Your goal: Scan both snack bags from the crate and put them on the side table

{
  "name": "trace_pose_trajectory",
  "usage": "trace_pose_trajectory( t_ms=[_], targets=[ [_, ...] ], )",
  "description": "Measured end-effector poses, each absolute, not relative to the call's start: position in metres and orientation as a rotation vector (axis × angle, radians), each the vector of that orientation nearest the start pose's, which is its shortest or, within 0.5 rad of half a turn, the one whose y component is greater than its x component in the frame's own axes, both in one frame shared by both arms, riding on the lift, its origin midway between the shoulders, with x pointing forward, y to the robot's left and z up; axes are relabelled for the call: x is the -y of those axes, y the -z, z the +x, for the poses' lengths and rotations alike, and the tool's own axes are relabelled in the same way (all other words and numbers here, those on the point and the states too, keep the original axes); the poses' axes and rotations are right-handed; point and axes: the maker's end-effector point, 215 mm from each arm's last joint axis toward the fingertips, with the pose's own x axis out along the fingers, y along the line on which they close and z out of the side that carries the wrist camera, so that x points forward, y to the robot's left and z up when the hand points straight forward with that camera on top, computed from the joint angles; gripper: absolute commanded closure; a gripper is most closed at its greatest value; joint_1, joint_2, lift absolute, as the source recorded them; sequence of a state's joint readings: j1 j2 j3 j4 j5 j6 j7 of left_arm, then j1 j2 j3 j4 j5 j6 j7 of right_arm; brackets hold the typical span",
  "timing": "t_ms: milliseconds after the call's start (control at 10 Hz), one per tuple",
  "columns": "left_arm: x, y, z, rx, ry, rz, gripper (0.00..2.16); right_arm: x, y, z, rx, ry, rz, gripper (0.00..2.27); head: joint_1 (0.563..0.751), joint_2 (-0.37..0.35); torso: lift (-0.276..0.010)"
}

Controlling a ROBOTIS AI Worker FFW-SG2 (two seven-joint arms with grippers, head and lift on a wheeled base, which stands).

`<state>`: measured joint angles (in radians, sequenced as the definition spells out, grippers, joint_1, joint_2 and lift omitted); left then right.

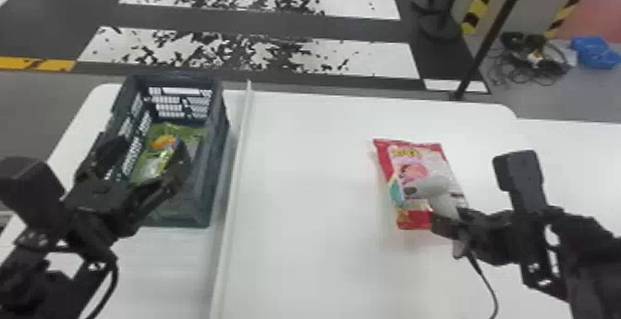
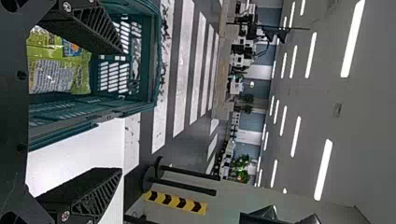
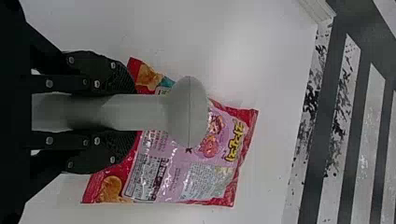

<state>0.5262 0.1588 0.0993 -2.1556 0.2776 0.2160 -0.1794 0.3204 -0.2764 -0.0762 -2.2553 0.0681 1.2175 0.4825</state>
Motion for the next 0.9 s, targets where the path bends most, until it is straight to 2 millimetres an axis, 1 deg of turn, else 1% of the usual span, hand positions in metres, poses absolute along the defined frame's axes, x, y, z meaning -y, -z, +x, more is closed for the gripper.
trace_pose_trajectory(
  t_ms=[200,500,600,800,900],
  targets=[
    [-0.239,0.34,0.438,-0.139,0.197,-0.103,0.1,0.27,0.465,0.39,-0.895,-0.289,-0.13,2.25,0.695,-0.042,-0.087],
    [-0.239,0.339,0.438,-0.135,0.197,-0.103,0.1,0.27,0.476,0.389,-0.923,-0.278,-0.14,2.25,0.695,-0.042,-0.087],
    [-0.239,0.339,0.438,-0.135,0.197,-0.103,0.1,0.27,0.476,0.389,-0.925,-0.277,-0.14,2.25,0.695,-0.042,-0.087],
    [-0.239,0.339,0.438,-0.134,0.197,-0.104,0.1,0.274,0.472,0.392,-0.914,-0.264,-0.137,2.25,0.695,-0.046,-0.087],
    [-0.239,0.339,0.438,-0.134,0.197,-0.104,0.1,0.279,0.467,0.395,-0.901,-0.248,-0.129,2.25,0.695,-0.055,-0.087]
  ],
)
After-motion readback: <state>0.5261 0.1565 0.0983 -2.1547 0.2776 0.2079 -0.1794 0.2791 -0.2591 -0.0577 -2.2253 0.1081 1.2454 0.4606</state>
